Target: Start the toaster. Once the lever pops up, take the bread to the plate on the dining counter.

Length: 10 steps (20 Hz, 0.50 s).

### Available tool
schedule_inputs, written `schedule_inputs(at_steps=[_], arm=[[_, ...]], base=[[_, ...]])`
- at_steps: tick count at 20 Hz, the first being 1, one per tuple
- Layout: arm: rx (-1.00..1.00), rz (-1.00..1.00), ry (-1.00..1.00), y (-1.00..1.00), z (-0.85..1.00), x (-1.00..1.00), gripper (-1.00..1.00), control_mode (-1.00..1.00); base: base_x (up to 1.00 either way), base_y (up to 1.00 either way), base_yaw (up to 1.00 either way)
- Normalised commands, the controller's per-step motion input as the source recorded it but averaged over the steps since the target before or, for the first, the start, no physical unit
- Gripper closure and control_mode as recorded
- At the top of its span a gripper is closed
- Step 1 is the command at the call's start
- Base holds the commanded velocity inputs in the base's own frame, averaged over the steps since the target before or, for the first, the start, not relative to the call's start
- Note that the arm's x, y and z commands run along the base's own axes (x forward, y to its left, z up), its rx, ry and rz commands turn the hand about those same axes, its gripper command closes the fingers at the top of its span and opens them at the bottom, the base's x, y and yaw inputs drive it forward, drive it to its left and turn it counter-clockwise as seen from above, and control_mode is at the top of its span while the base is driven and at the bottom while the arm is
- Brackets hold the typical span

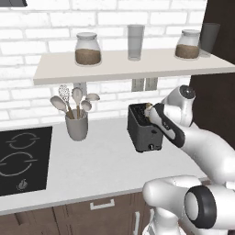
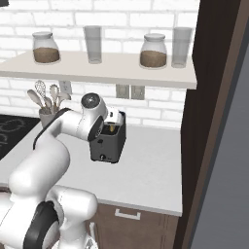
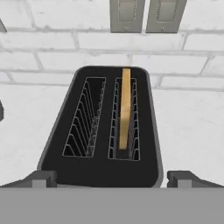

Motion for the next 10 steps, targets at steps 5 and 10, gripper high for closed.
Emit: schedule_inputs(at_steps=[5,10], arm=[[0.00,0.00,0.00,0.00,-0.17,0.30,-1.00,-1.00],[0.00,0.00,0.00,-0.01,-0.03,0.29,-1.00,-1.00]], base=[[0.00,0.00,0.00],[0.00,0.00,0.00]])
